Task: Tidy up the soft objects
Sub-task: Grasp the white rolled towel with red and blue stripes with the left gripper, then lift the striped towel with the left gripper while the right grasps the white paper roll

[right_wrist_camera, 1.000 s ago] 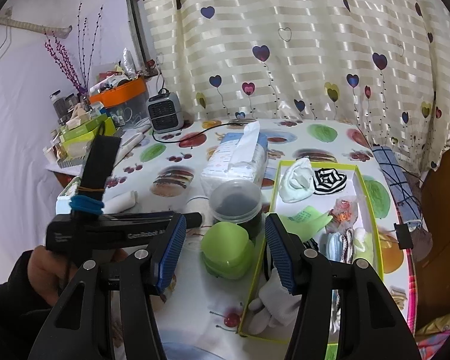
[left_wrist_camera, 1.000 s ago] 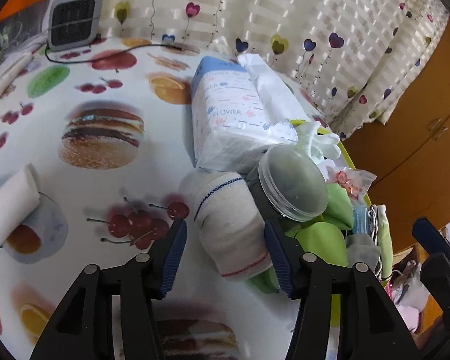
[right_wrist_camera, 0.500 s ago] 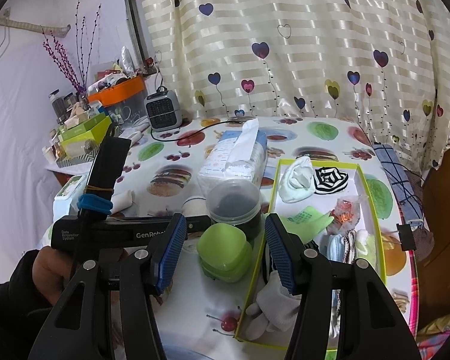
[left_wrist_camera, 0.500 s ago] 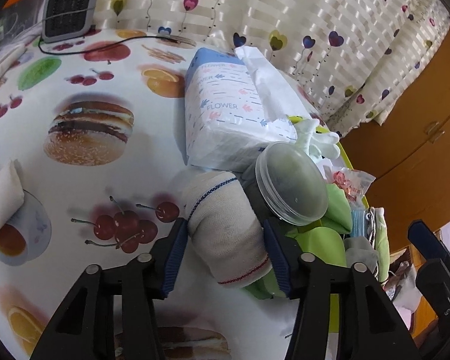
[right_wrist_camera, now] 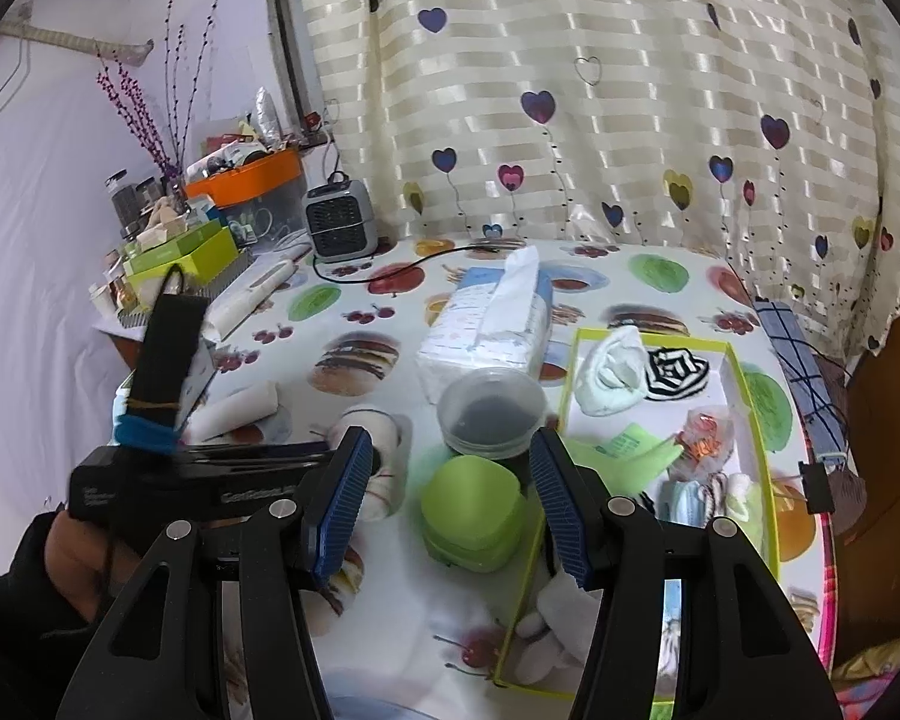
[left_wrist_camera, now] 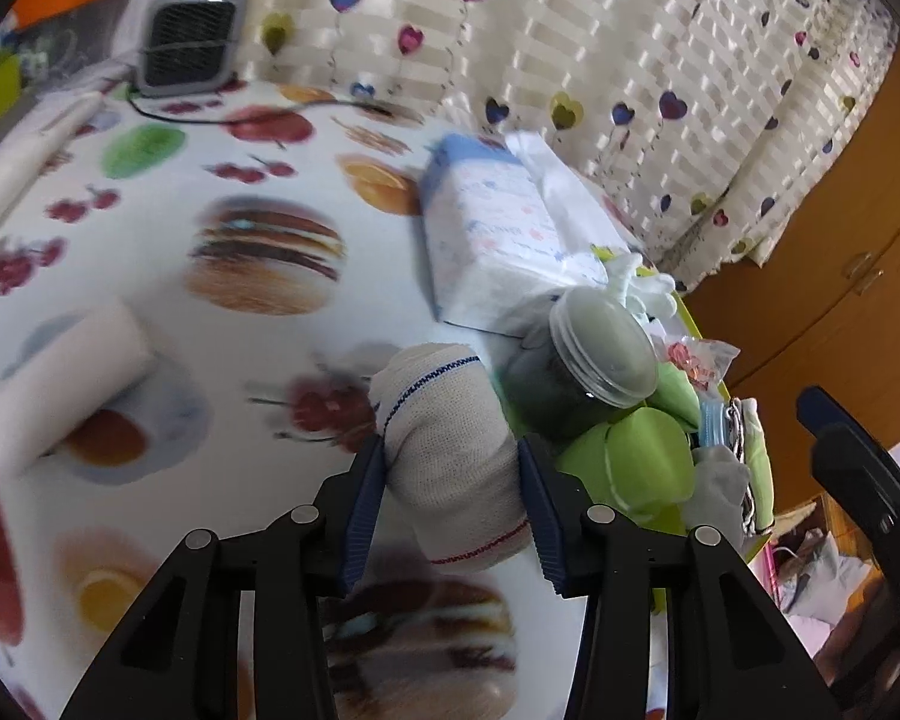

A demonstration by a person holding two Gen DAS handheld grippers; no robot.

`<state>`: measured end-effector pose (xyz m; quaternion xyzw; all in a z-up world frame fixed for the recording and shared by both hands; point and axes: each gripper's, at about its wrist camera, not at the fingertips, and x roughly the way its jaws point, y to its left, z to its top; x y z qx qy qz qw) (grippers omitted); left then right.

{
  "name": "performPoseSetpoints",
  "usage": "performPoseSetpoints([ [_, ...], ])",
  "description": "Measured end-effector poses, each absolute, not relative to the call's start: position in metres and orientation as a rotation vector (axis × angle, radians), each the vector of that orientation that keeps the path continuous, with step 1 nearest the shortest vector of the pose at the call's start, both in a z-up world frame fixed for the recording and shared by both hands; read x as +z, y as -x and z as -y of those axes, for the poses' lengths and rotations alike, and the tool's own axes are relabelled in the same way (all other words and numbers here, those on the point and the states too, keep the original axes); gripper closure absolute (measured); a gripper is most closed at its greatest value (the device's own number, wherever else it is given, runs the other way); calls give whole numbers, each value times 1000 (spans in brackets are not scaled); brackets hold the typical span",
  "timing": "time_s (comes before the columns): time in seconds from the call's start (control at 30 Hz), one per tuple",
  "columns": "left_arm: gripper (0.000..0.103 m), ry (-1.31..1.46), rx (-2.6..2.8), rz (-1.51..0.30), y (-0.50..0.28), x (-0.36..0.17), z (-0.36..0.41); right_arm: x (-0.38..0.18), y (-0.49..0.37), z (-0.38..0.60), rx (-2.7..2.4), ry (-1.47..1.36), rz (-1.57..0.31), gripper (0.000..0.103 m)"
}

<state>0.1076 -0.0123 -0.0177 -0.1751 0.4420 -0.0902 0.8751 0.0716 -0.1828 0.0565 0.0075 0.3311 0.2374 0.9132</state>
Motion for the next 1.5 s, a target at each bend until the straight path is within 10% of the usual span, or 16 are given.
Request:
performPoseSetpoints([
  [1.5,60,451,219,-619,23,30,-187,-19,-157,-80,790,266,-1000,47],
])
